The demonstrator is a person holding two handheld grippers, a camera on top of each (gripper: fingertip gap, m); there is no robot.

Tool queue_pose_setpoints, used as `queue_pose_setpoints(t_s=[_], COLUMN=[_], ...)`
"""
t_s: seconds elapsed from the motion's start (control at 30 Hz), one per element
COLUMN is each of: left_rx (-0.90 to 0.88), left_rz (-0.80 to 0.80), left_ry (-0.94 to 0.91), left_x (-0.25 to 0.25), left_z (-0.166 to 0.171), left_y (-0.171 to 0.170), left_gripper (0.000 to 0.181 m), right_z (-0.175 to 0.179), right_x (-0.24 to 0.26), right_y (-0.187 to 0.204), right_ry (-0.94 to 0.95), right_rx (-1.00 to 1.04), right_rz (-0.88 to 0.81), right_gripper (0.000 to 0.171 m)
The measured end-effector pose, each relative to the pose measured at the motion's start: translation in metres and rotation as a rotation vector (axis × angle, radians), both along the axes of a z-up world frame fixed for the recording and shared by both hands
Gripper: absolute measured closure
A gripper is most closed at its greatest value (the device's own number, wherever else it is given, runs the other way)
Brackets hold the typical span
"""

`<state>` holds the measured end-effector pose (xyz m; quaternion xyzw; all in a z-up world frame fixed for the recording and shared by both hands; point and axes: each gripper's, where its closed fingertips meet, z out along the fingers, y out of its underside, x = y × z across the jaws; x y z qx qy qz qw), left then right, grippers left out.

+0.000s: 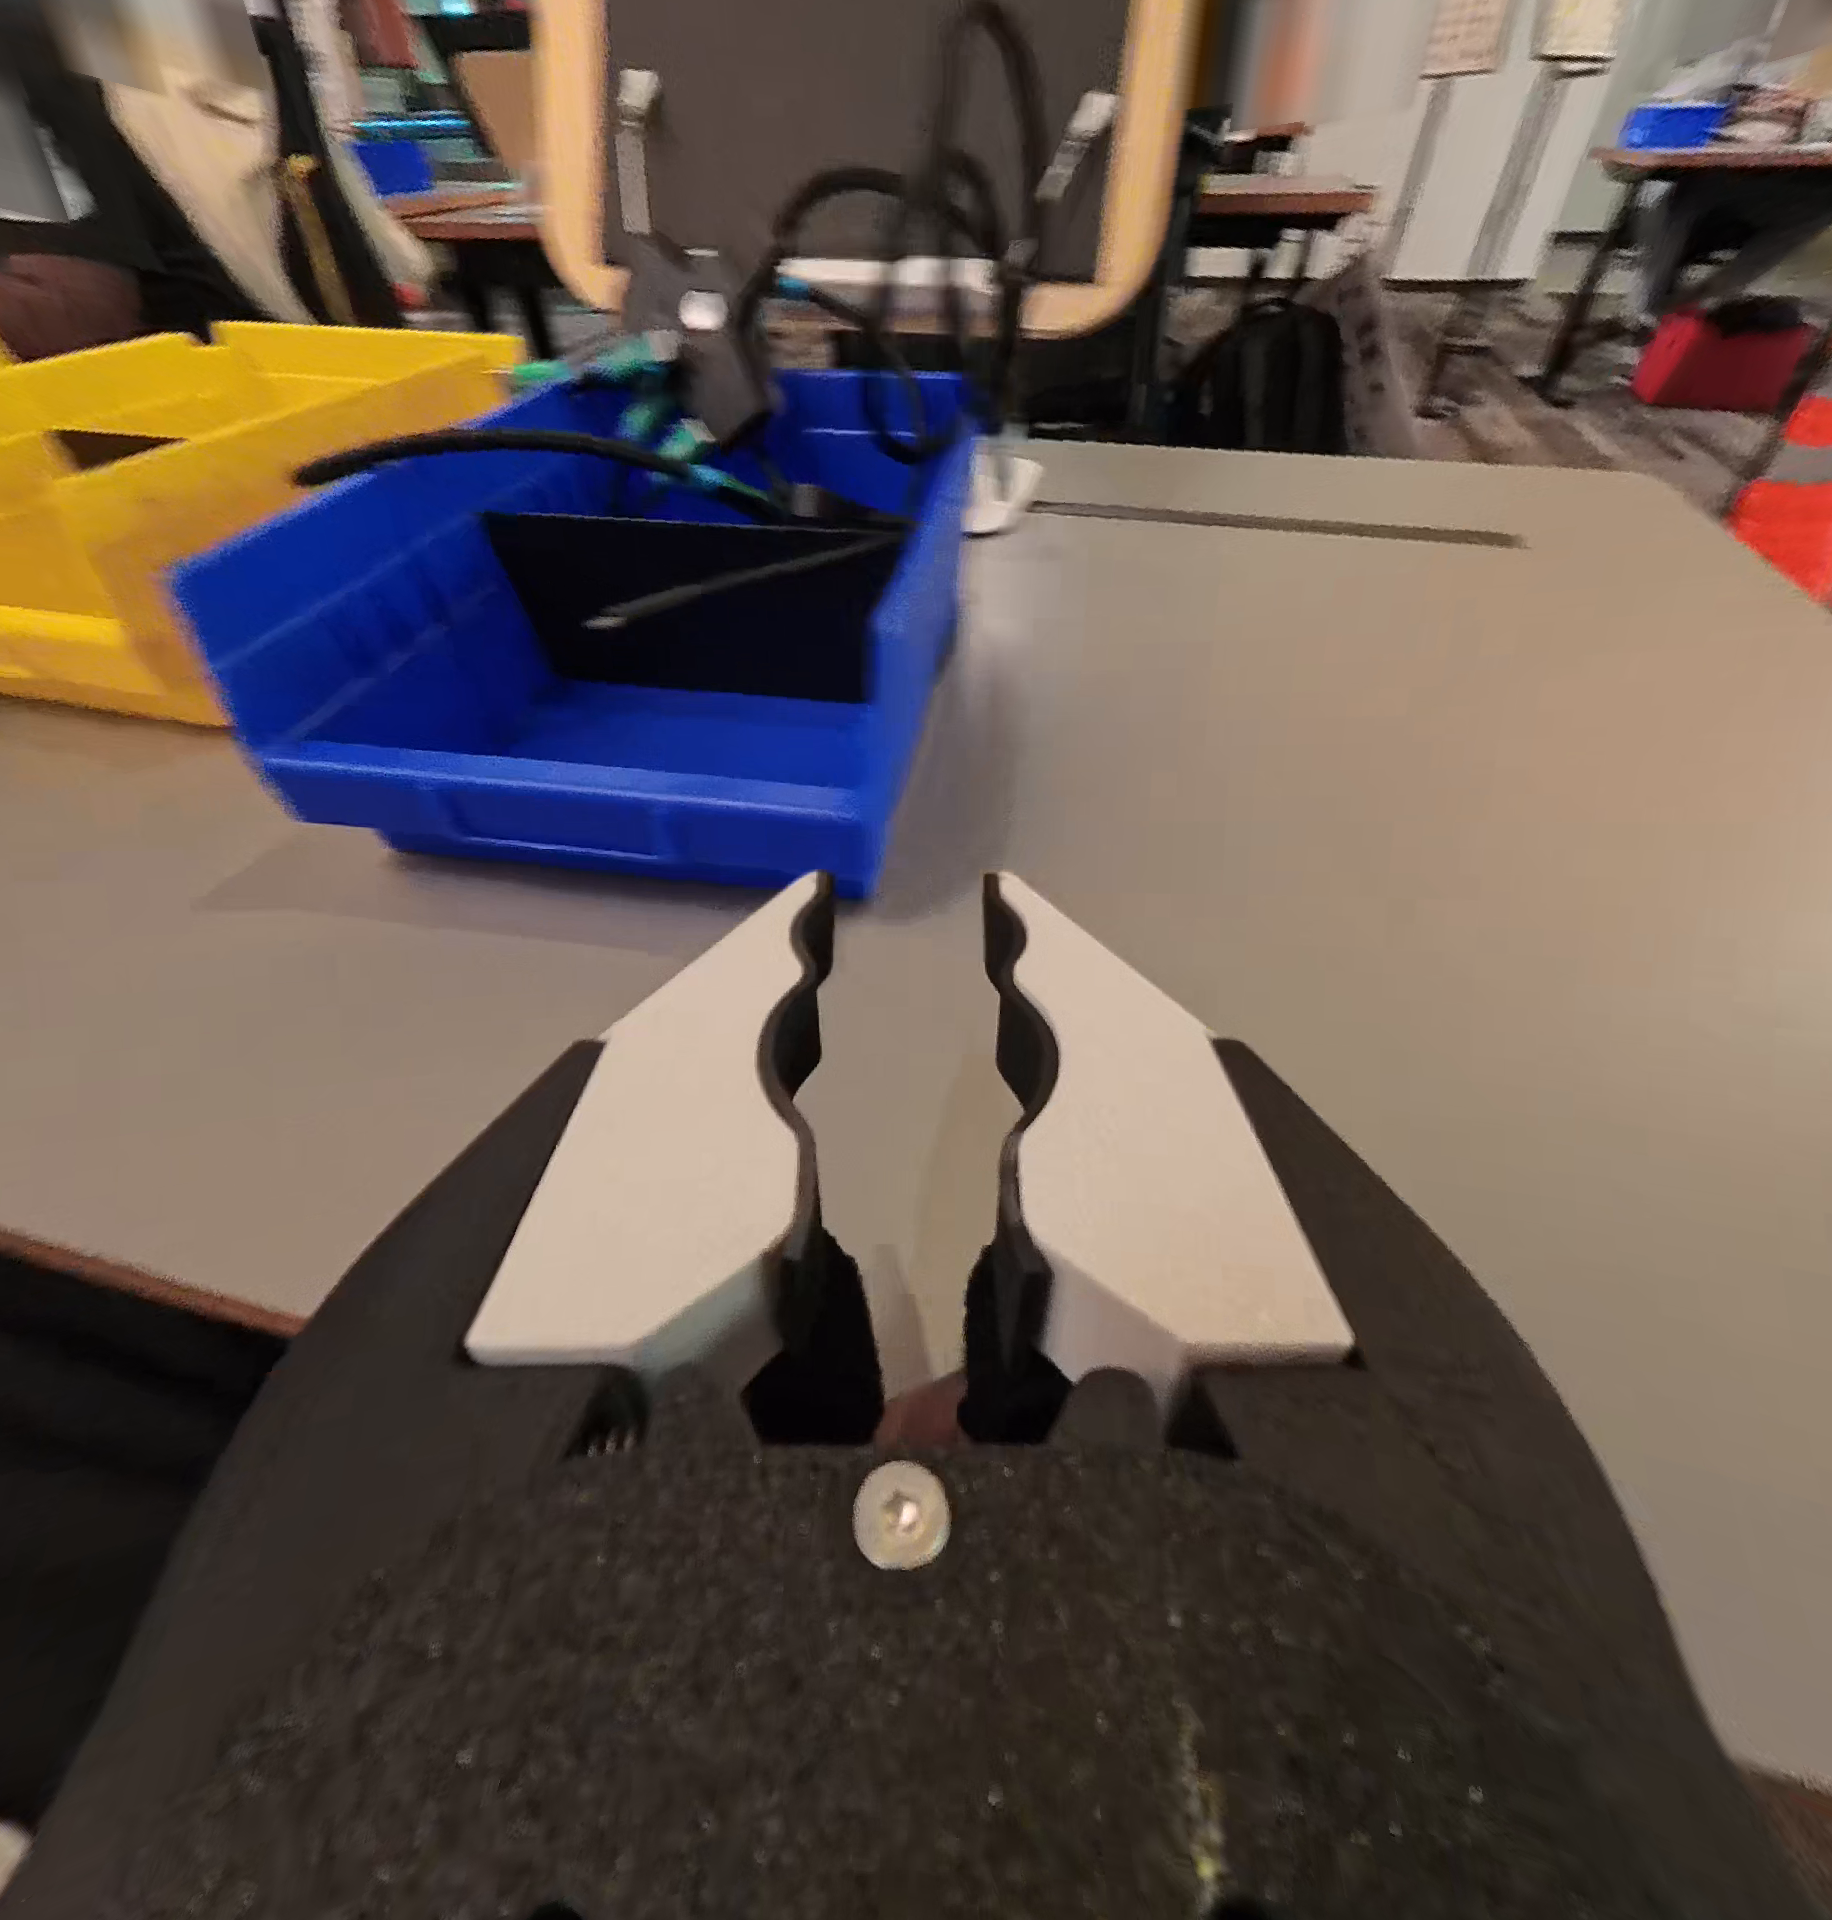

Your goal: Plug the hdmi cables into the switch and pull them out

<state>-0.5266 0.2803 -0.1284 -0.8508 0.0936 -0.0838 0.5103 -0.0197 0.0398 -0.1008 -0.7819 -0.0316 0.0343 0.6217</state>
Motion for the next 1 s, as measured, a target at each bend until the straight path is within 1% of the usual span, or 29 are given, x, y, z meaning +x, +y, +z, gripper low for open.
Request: queue_pose_setpoints(t_s=[0.07,0.1,0.17,0.23,0.27,0.3,0.33,0.4,0.47,0.53,0.57,0.6,0.63,0.67,0.7,0.73,0.77,0.83,0.87,0.93,1.0], left_rx=[-0.012,-0.016,-0.022,-0.033,-0.035,-0.038,-0.039,-0.039,-0.046,-0.029,-0.014,0.002,0.018,0.021,0.026,0.046,0.069,0.125,0.179,0.265,0.343], left_rz=[0.019,0.033,0.048,0.073,0.081,0.094,0.115,0.158,0.192,0.204,0.203,0.200,0.205,0.223,0.243,0.262,0.278,0.315,0.328,0.341,0.327], left_ry=[0.007,0.004,0.009,0.010,0.016,0.024,0.033,0.057,0.067,0.073,0.085,0.094,0.100,0.114,0.140,0.147,0.124,0.136,0.147,0.148,0.124], left_x=[-0.002,-0.004,-0.005,-0.009,-0.010,-0.011,-0.013,-0.016,-0.015,-0.010,-0.006,-0.002,0.002,0.002,0.001,-0.001,-0.003,-0.004,-0.001,0.007,0.023], left_z=[0.000,0.000,-0.001,-0.001,-0.001,-0.001,-0.001,-0.001,-0.001,0.000,0.000,0.001,0.001,0.001,0.003,0.008,0.015,0.030,0.042,0.070,0.100], left_y=[-0.012,-0.019,-0.035,-0.053,-0.063,-0.073,-0.083,-0.106,-0.131,-0.152,-0.162,-0.170,-0.178,-0.185,-0.192,-0.198,-0.204,-0.215,-0.219,-0.225,-0.223], left_gripper=[0.178,0.178,0.178,0.178,0.178,0.178,0.178,0.178,0.178,0.178,0.178,0.177,0.177,0.176,0.176,0.176,0.177,0.177,0.177,0.177,0.177], right_z=[0.002,0.001,-0.007,-0.011,-0.009,-0.006,-0.002,0.007,0.010,-0.002,-0.011,-0.022,-0.030,-0.028,-0.027,-0.025,-0.023,-0.008,0.004,0.035,0.069], right_x=[-0.049,-0.080,-0.151,-0.210,-0.231,-0.246,-0.260,-0.286,-0.303,-0.315,-0.326,-0.335,-0.341,-0.340,-0.335,-0.329,-0.327,-0.330,-0.329,-0.322,-0.307], right_y=[0.005,0.006,0.003,0.002,0.009,0.019,0.031,0.055,0.081,0.100,0.103,0.104,0.103,0.104,0.105,0.104,0.102,0.095,0.091,0.086,0.082], right_ry=[-0.018,-0.037,-0.056,-0.045,-0.037,-0.023,0.006,0.075,0.073,0.012,0.023,0.023,0.022,0.024,0.018,0.014,0.013,0.001,-0.028,-0.042,-0.040], right_rx=[-0.003,-0.010,-0.057,-0.090,-0.080,-0.067,-0.062,-0.050,-0.024,-0.043,-0.069,-0.104,-0.129,-0.123,-0.134,-0.157,-0.169,-0.110,-0.060,0.041,0.113], right_rz=[0.124,0.206,0.424,0.557,0.571,0.554,0.536,0.514,0.463,0.411,0.416,0.427,0.429,0.393,0.348,0.305,0.300,0.338,0.330,0.317,0.296], right_gripper=[0.143,0.143,0.142,0.139,0.131,0.118,0.111,0.107,0.106,0.107,0.111,0.122,0.115,0.120,0.135,0.156,0.168,0.168,0.168,0.168,0.168])
